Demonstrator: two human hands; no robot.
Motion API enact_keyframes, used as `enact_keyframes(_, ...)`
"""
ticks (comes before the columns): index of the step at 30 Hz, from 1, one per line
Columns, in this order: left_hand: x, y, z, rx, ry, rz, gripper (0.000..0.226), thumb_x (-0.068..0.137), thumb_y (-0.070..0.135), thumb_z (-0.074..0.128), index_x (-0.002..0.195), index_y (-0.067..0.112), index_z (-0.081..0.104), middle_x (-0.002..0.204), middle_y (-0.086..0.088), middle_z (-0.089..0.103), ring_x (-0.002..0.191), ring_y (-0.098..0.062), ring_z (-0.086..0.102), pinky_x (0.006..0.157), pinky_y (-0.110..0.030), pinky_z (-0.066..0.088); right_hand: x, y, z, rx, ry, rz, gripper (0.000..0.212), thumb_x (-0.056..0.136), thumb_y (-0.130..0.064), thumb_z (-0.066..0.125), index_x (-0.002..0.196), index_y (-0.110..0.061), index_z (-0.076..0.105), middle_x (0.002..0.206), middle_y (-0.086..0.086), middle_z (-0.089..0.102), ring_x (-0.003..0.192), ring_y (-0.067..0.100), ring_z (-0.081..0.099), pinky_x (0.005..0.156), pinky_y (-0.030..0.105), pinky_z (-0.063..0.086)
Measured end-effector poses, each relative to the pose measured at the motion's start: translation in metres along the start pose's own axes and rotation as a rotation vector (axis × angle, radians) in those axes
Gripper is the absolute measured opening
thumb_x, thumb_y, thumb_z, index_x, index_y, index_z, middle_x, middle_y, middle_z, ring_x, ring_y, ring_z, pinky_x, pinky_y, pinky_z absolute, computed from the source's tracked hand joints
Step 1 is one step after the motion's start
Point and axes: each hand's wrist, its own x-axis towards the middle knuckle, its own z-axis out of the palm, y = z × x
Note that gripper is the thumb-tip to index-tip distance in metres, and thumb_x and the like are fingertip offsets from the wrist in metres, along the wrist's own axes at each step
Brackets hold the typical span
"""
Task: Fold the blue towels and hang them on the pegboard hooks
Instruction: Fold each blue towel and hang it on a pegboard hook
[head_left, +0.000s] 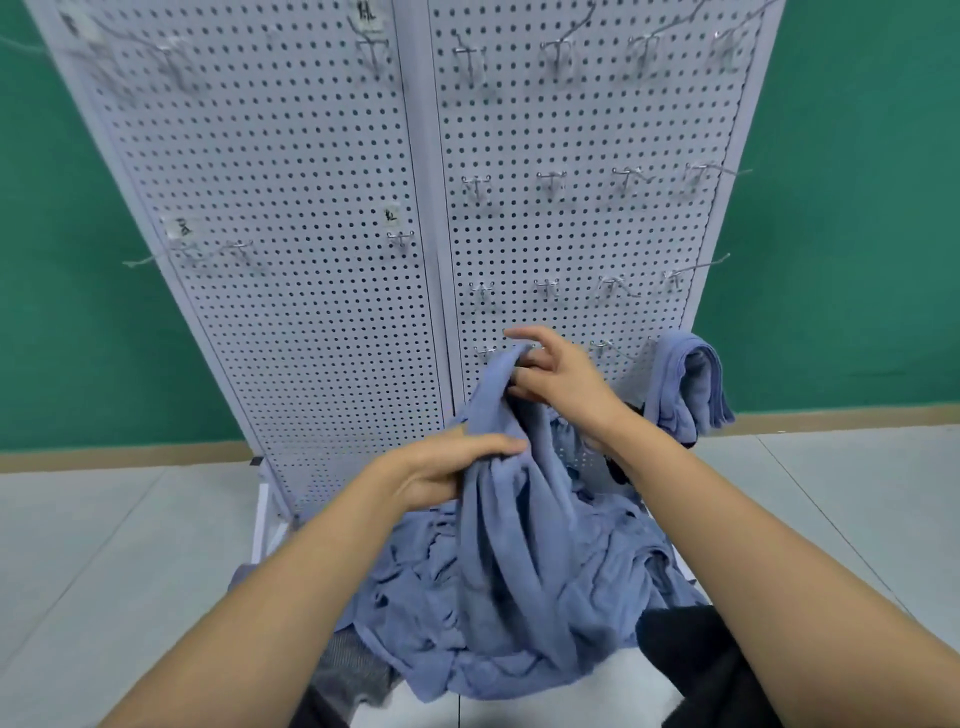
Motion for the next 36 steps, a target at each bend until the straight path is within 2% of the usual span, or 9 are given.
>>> enact_keyframes(5,-0.003,0.010,-0.008,-0.502,0.102,0.206,0.020,0.092,0.020,0.054,0.103,0.008,0.066,0.102,-0.010,0.069,0.091,-0.018,0.066,0.085,-0.031,0.052,0.000,0.008,-0.008,-0.088,0.052,0.186,0.041,0.093,-0.018,0.061,0.130,-0.022,0.044,0.108,0.014,0.066,0.101,0.025,0.063,0.094,0.042,0.050)
enact_keyframes(9,-0.008,0.026,-0.011,-0.732,0.175,0.374,0.023,0.097,0.024,0.052,0.088,0.008,0.067,0.088,-0.006,0.069,0.088,-0.014,0.067,0.088,-0.029,0.054,-0.005,0.008,-0.013,-0.022,0.176,0.206,0.019,0.094,-0.025,0.059,0.109,-0.015,0.053,0.105,0.006,0.060,0.091,0.019,0.058,0.080,0.032,0.050)
enact_keyframes(12,-0.006,0.032,-0.016,-0.866,0.163,0.407,0.025,0.097,0.024,0.052,0.085,0.009,0.067,0.091,-0.002,0.062,0.111,-0.011,0.059,0.105,-0.031,0.042,-0.011,0.011,-0.017,-0.027,0.163,0.223,0.023,0.096,-0.033,0.055,0.089,-0.011,0.059,0.090,0.004,0.059,0.081,0.014,0.056,0.079,0.027,0.051)
enact_keyframes(16,-0.006,0.035,-0.016,-0.870,0.170,0.420,0.022,0.094,0.027,0.057,0.096,0.006,0.065,0.097,-0.007,0.066,0.107,-0.017,0.063,0.097,-0.031,0.050,-0.016,0.016,-0.016,0.036,-0.005,0.440,0.050,0.093,-0.053,0.049,0.101,-0.006,0.066,0.095,0.009,0.067,0.084,0.018,0.062,0.084,0.030,0.055)
enact_keyframes(19,-0.012,0.038,-0.011,-0.821,0.187,0.431,0.022,0.095,0.026,0.056,0.089,0.007,0.065,0.085,-0.008,0.069,0.085,-0.017,0.068,0.079,-0.030,0.058,-0.015,0.015,-0.009,0.268,0.000,0.455,0.032,0.090,-0.042,0.059,0.094,-0.011,0.065,0.090,0.005,0.066,0.082,0.016,0.060,0.078,0.025,0.054)
enact_keyframes(23,-0.014,0.034,-0.015,-0.631,0.259,0.422,0.021,0.094,0.028,0.056,0.088,0.011,0.066,0.085,-0.003,0.069,0.088,-0.013,0.066,0.090,-0.029,0.053,-0.004,0.012,-0.012,0.349,0.203,0.246,0.017,0.096,-0.022,0.056,0.084,-0.011,0.060,0.076,-0.004,0.065,0.075,0.009,0.058,0.077,0.021,0.047)
enact_keyframes(28,-0.010,0.018,-0.037,-0.211,0.547,0.337,0.028,0.090,0.045,0.058,0.094,0.018,0.065,0.093,-0.003,0.073,0.093,-0.016,0.067,0.080,-0.032,0.052,-0.001,0.022,-0.031,-0.454,0.430,0.016,0.040,0.097,-0.028,0.052,0.065,-0.005,0.047,0.058,0.005,0.039,0.056,0.015,0.033,0.047,0.018,0.026)
enact_keyframes(32,-0.008,0.007,-0.059,-0.083,0.796,0.285,0.039,0.085,0.045,0.062,0.109,0.015,0.058,0.105,-0.003,0.065,0.101,-0.020,0.060,0.091,-0.038,0.049,-0.002,0.019,-0.044,-0.704,0.500,-0.011,0.044,0.099,-0.031,0.045,0.065,-0.002,0.049,0.063,0.011,0.055,0.066,0.026,0.050,0.061,0.034,0.039)
enact_keyframes(36,-0.012,0.004,-0.071,-0.060,0.811,0.271,0.021,0.086,0.038,0.065,0.088,0.018,0.060,0.091,-0.001,0.065,0.086,-0.016,0.060,0.071,-0.029,0.048,-0.007,0.018,-0.047,-0.956,0.446,0.022,0.045,0.101,-0.030,0.039,0.060,-0.012,0.036,0.065,0.011,0.046,0.070,0.027,0.043,0.061,0.033,0.027)
